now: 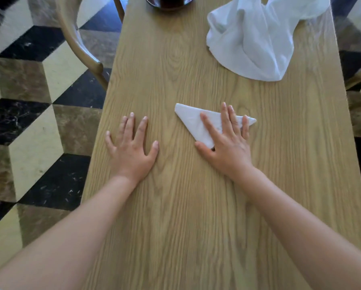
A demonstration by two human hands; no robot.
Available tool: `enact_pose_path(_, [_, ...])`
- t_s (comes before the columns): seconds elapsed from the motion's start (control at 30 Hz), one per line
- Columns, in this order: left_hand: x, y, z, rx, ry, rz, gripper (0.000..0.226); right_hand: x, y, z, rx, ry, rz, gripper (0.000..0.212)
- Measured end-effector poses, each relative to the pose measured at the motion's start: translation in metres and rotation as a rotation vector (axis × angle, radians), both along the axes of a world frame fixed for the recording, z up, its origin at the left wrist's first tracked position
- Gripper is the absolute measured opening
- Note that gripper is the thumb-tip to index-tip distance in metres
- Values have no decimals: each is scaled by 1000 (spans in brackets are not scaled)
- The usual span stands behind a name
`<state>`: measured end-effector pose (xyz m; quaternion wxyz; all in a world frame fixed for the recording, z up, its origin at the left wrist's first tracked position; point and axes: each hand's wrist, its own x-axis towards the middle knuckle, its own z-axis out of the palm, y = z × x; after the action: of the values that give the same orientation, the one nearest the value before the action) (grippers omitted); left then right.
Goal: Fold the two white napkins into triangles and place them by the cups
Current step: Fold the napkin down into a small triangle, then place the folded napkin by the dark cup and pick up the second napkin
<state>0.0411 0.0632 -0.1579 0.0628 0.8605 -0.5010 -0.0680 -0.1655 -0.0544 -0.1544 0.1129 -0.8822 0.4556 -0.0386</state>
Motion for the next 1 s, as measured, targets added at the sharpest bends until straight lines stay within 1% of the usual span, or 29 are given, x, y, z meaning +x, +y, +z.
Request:
enact_pose_path(0.17, [-1,0,2,26,12,9,67,72,-56,-3,11,-10,65,70])
enact_pose_path(0.3, [-2,0,2,33,35,3,66,131,-109,-6,8,34,109,70])
enact_pose_path(0.47, [-1,1,0,25,36,-6,66,177,-161,-8,-32,31,160,70])
enact_pose_path(0.63, [-1,2,-1,23,40,-15,67,202,-194,0,-29,101,226,71])
enact_pose_path(0.7, [-1,2,0,31,42,-21,68,203,-192,4,-121,102,249,70])
enact_pose_path(0.77, [0,1,0,28,50,-20,68,197,-184,2,-167,72,300,62])
enact_pose_path(0.87, [0,0,1,35,55,-22,67,190,-178,0,-75,89,317,51])
enact_pose_path(1.0, [0,0,2,48,55,-24,68,203,-184,2,-45,106,237,50])
